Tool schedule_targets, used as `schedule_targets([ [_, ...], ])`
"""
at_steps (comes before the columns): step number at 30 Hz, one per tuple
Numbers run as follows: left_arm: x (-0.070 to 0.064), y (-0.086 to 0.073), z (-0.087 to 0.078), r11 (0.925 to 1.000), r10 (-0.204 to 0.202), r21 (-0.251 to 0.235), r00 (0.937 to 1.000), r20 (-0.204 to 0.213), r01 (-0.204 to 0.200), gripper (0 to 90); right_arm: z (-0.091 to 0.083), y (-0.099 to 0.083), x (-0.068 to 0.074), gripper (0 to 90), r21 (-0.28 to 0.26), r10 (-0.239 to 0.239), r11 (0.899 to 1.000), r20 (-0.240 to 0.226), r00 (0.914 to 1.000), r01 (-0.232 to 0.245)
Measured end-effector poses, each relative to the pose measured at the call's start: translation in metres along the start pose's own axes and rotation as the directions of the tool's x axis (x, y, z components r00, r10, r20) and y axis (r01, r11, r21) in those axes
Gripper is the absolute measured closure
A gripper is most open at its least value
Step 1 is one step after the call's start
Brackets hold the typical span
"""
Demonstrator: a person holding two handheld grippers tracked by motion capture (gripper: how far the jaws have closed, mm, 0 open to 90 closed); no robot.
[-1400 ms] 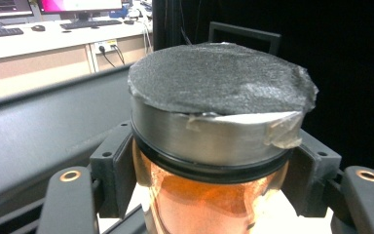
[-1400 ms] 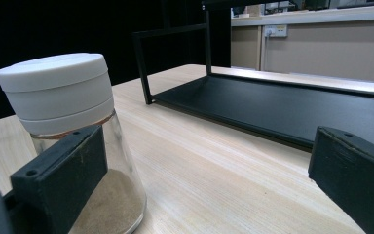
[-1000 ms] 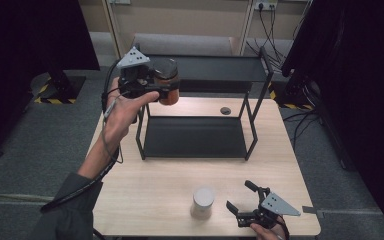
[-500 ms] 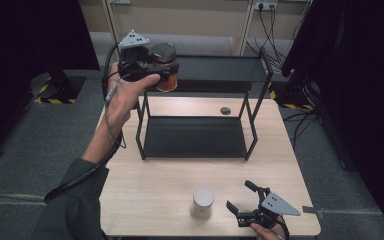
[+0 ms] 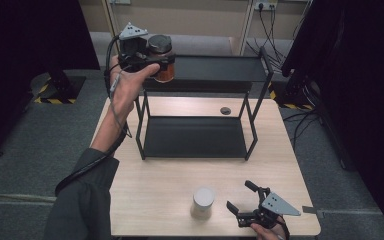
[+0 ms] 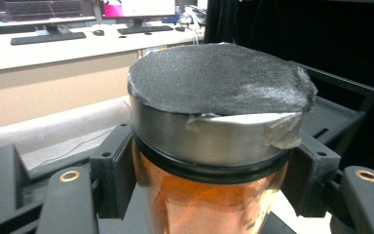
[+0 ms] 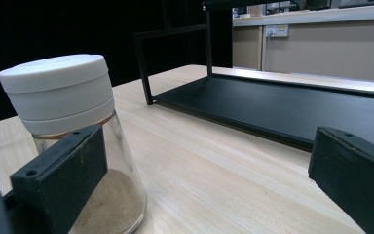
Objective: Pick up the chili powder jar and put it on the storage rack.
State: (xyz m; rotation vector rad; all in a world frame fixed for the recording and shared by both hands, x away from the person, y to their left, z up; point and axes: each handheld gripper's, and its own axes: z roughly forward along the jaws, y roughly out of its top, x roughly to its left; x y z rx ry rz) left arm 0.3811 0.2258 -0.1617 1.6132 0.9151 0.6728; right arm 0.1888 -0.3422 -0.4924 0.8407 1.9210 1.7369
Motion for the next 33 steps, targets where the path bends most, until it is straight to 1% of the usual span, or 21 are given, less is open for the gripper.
schedule_targets([
  [2, 0.002, 0.0, 0.002, 1.0, -0.007, -0.006, 0.9999, -0.012, 0.007, 31.8, 0.0, 0.0, 0.0, 0.9, -0.001, 0.003, 1.0, 0.0, 1.0, -0.003],
  [4, 0.003, 0.001, 0.004, 0.9999, -0.006, -0.011, 0.9997, -0.024, 0.006, 31.8, 0.0, 0.0, 0.0, 1.0, 0.0, 0.002, 1.0, -0.003, 1.0, -0.002],
  [8, 0.001, 0.002, 0.008, 0.9999, -0.004, -0.012, 0.9987, -0.05, 0.003, 31.8, 0.0, 0.0, 0.0, 1.0, -0.002, 0.004, 1.0, -0.006, 1.0, -0.004],
  [9, 0.001, 0.003, 0.009, 0.9999, 0.001, -0.011, 0.9986, -0.052, -0.002, 31.8, 0.0, 0.0, 0.0, 1.0, -0.001, 0.002, 1.0, -0.006, 1.0, -0.002],
  [14, -0.002, 0.004, 0.016, 1.0, 0.001, -0.004, 0.9981, -0.061, -0.001, 31.8, -0.001, 0.0, 0.0, 1.0, -0.004, 0.003, 1.0, -0.007, 1.0, -0.003],
  [22, -0.003, 0.001, 0.026, 1.0, -0.002, 0.004, 0.9973, -0.073, 0.002, 31.7, -0.001, 0.0, -0.001, 0.9, -0.007, 0.004, 1.0, -0.009, 1.0, -0.004],
  [24, -0.002, -0.001, 0.028, 0.9998, -0.018, 0.002, 0.997, -0.075, 0.018, 31.8, -0.001, 0.0, -0.001, 1.0, -0.006, 0.004, 1.0, -0.009, 1.0, -0.004],
  [28, -0.002, -0.002, 0.031, 0.9999, -0.012, 0.002, 0.9962, -0.087, 0.012, 31.8, -0.001, 0.0, -0.001, 1.0, -0.006, 0.004, 1.0, -0.011, 0.9999, -0.004],
  [31, 0.0, -0.004, 0.033, 0.9997, -0.024, -0.001, 0.996, -0.086, 0.024, 31.7, -0.001, 0.0, -0.001, 1.0, -0.006, 0.004, 1.0, -0.012, 0.9999, -0.005],
  [33, 0.0, -0.004, 0.035, 0.9999, -0.014, 0.006, 0.9958, -0.09, 0.014, 31.7, -0.001, -0.001, -0.001, 1.0, -0.006, 0.006, 1.0, -0.013, 0.9999, -0.007],
])
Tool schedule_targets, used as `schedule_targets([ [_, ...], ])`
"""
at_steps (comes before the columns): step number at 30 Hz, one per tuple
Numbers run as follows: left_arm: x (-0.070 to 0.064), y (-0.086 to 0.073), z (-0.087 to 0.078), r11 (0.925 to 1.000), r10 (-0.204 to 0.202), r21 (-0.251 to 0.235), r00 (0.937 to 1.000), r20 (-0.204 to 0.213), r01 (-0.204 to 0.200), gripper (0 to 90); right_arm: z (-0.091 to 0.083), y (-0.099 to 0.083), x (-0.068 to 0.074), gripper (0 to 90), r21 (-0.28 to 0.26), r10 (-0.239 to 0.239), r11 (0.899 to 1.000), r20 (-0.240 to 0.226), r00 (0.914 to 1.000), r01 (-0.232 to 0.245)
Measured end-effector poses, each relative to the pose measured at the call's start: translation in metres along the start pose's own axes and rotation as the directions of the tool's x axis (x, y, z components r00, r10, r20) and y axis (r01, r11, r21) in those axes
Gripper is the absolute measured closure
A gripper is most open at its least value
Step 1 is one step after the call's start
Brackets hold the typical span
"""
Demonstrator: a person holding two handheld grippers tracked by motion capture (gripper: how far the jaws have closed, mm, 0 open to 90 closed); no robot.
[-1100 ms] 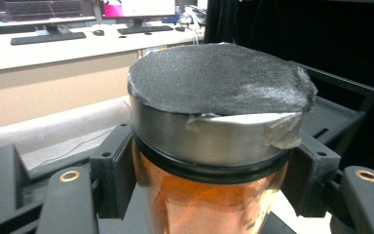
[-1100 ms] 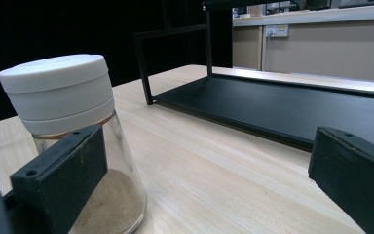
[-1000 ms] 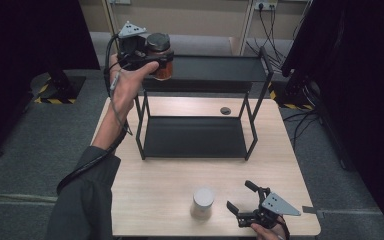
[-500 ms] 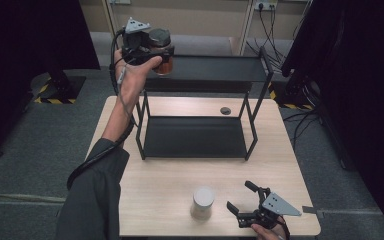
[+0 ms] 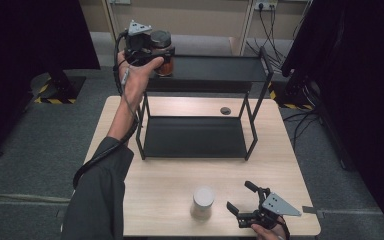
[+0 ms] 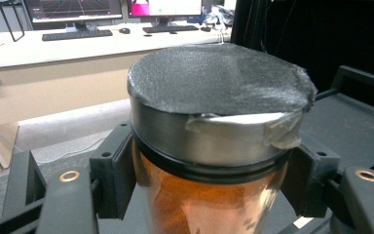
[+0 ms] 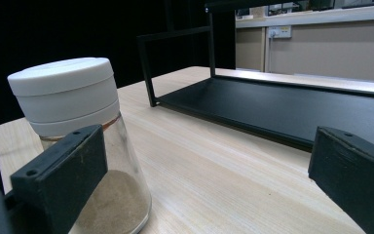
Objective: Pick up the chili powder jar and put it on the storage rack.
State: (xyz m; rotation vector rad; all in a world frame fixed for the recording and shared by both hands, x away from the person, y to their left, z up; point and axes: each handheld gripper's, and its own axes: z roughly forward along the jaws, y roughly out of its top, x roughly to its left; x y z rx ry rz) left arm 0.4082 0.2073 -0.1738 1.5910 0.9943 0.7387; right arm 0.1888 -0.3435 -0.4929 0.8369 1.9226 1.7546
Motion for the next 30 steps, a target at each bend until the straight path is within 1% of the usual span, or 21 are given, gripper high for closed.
schedule_targets([
  [4, 0.0, -0.003, 0.003, 1.0, 0.007, 0.005, 1.0, -0.003, -0.007, 31.8, 0.0, 0.0, 0.0, 1.0, -0.002, -0.001, 1.0, 0.001, 1.0, 0.001],
  [6, -0.001, -0.005, 0.005, 1.0, 0.006, 0.003, 1.0, -0.006, -0.006, 31.7, 0.0, 0.0, 0.0, 1.0, -0.001, 0.0, 1.0, 0.0, 1.0, 0.0],
  [11, -0.001, -0.008, 0.006, 0.9998, 0.021, -0.006, 0.9998, -0.005, -0.021, 31.6, 0.0, 0.0, 0.0, 1.0, -0.001, -0.001, 1.0, 0.001, 1.0, 0.001],
  [14, 0.0, -0.009, 0.006, 0.9999, 0.014, -0.008, 0.9999, -0.006, -0.014, 31.4, 0.0, 0.0, 0.0, 0.9, -0.002, 0.0, 1.0, 0.001, 1.0, 0.0],
  [16, -0.002, -0.011, 0.005, 0.9996, 0.015, -0.022, 0.9997, -0.018, -0.015, 31.0, 0.0, 0.0, 0.0, 0.9, -0.001, -0.001, 1.0, 0.001, 1.0, 0.001],
  [18, -0.003, -0.011, 0.004, 0.9998, -0.002, -0.021, 0.9996, -0.026, 0.001, 21.7, 0.0, 0.0, 0.0, 1.0, -0.002, -0.001, 1.0, 0.001, 1.0, 0.001],
  [20, -0.004, -0.012, 0.002, 0.9993, -0.029, -0.027, 0.9992, -0.028, 0.028, 13.1, 0.0, 0.0, 0.0, 1.0, -0.002, -0.001, 1.0, 0.001, 1.0, 0.001],
  [21, -0.004, -0.013, 0.001, 0.9993, -0.028, -0.026, 0.9992, -0.03, 0.027, 10.3, 0.0, 0.0, 0.0, 1.0, -0.002, 0.0, 1.0, 0.002, 1.0, 0.0],
  [25, -0.009, -0.013, -0.004, 0.9996, -0.016, -0.023, 0.9989, -0.044, 0.015, 4.1, 0.0, 0.0, 0.001, 1.0, -0.002, -0.004, 1.0, 0.002, 1.0, 0.004],
  [30, -0.013, -0.012, -0.012, 0.9996, 0.002, -0.029, 0.9995, -0.03, -0.003, 3.1, 0.001, 0.0, 0.001, 1.0, 0.001, -0.001, 1.0, 0.002, 1.0, 0.001],
])
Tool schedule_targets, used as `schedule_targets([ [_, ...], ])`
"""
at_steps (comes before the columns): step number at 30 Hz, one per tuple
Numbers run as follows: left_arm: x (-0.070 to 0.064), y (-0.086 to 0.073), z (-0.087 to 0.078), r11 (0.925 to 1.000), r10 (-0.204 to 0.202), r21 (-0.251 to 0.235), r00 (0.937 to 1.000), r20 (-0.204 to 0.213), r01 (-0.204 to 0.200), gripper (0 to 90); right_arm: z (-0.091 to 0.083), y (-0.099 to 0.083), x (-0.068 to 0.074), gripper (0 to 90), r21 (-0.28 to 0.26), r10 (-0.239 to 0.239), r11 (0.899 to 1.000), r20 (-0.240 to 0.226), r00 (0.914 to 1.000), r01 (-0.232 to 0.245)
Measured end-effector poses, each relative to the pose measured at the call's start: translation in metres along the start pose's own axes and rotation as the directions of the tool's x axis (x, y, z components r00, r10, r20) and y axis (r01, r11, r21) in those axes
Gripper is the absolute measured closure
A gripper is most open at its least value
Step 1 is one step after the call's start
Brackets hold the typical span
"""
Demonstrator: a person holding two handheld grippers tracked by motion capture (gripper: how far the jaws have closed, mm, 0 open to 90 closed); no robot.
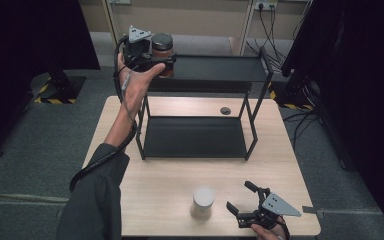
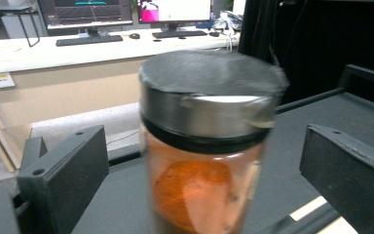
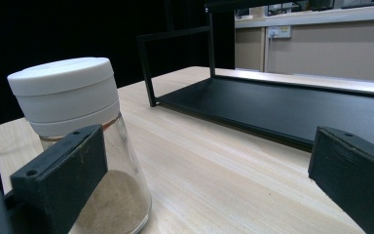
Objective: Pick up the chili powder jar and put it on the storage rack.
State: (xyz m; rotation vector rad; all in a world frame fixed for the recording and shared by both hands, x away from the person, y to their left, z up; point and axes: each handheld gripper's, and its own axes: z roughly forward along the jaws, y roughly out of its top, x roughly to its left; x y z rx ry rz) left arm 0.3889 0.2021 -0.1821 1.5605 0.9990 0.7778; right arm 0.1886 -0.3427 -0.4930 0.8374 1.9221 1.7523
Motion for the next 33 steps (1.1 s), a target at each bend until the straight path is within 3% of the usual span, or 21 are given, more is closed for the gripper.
schedule_targets([
  [10, -0.006, -0.007, -0.016, 0.9999, 0.003, -0.011, 0.9997, 0.026, -0.003, 2.8, -0.001, 0.001, 0.0, 1.0, -0.001, 0.001, 1.0, 0.004, 1.0, -0.001],
  [19, -0.002, -0.024, -0.03, 0.9994, -0.009, -0.033, 0.9984, 0.056, 0.011, 2.8, -0.001, 0.0, 0.001, 1.0, -0.003, 0.0, 1.0, 0.006, 1.0, 0.0],
  [23, -0.002, -0.033, -0.036, 0.9991, 0.005, -0.042, 0.9973, 0.073, -0.001, 2.8, -0.001, 0.0, 0.001, 1.0, -0.003, 0.001, 1.0, 0.008, 1.0, 0.0],
  [33, -0.004, -0.065, -0.055, 0.9971, 0.019, -0.076, 0.9871, 0.159, -0.007, 2.8, -0.001, 0.0, 0.001, 1.0, -0.004, 0.002, 1.0, 0.009, 1.0, -0.002],
])
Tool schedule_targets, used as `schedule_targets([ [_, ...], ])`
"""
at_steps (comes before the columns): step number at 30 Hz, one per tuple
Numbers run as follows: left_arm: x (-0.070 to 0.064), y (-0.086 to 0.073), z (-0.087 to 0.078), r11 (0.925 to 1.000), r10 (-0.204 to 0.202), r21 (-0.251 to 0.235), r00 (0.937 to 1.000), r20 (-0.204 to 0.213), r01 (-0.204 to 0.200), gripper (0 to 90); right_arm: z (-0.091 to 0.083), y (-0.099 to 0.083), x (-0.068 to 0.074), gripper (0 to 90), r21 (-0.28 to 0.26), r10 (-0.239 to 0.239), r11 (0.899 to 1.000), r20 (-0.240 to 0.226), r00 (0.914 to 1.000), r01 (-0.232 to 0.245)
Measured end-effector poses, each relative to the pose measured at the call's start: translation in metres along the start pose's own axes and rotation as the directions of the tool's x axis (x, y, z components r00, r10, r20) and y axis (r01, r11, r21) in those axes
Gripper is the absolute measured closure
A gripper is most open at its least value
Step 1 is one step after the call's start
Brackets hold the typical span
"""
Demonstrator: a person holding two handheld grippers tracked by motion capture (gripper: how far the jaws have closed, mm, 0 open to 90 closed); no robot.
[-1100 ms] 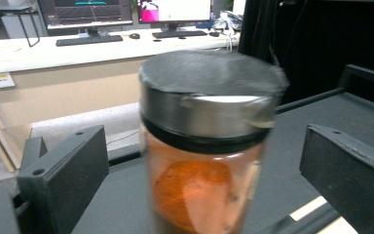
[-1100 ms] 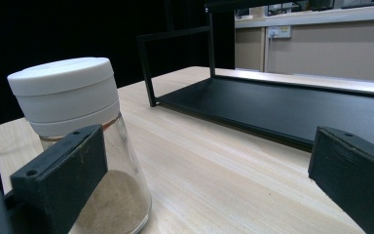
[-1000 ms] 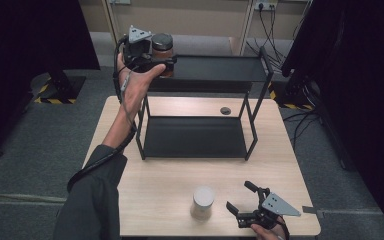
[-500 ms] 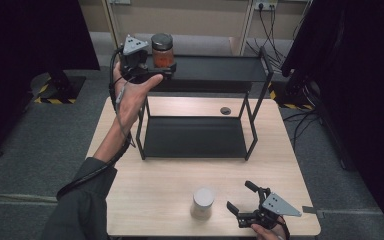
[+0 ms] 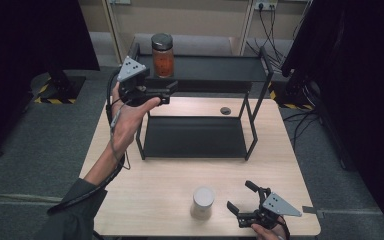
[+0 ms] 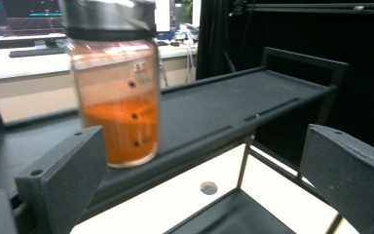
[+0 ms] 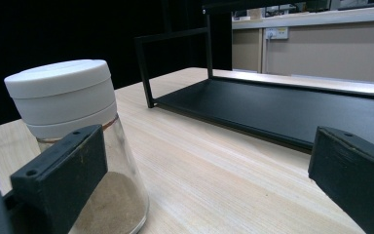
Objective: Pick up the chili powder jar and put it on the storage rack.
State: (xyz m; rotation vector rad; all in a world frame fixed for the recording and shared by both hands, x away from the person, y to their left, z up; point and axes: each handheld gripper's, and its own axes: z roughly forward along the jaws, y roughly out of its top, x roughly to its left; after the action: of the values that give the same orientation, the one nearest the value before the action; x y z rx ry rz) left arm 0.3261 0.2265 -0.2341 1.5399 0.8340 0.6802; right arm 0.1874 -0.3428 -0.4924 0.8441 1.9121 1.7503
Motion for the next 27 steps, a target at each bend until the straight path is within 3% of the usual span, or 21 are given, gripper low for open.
schedule_targets([
  [10, -0.007, -0.034, -0.022, 0.9995, 0.024, -0.021, 0.9962, 0.083, -0.022, 2.8, 0.0, 0.0, 0.0, 0.9, -0.002, 0.0, 1.0, 0.001, 1.0, 0.0],
  [19, -0.012, -0.066, -0.037, 0.998, 0.063, -0.006, 0.99, 0.126, -0.063, 2.8, -0.001, 0.0, 0.0, 0.9, -0.007, 0.005, 1.0, 0.004, 1.0, -0.005],
  [27, -0.012, -0.099, -0.05, 0.9996, 0.023, -0.016, 0.9878, 0.154, -0.021, 2.8, 0.0, 0.0, 0.0, 1.0, -0.004, 0.005, 1.0, 0.004, 1.0, -0.005],
])
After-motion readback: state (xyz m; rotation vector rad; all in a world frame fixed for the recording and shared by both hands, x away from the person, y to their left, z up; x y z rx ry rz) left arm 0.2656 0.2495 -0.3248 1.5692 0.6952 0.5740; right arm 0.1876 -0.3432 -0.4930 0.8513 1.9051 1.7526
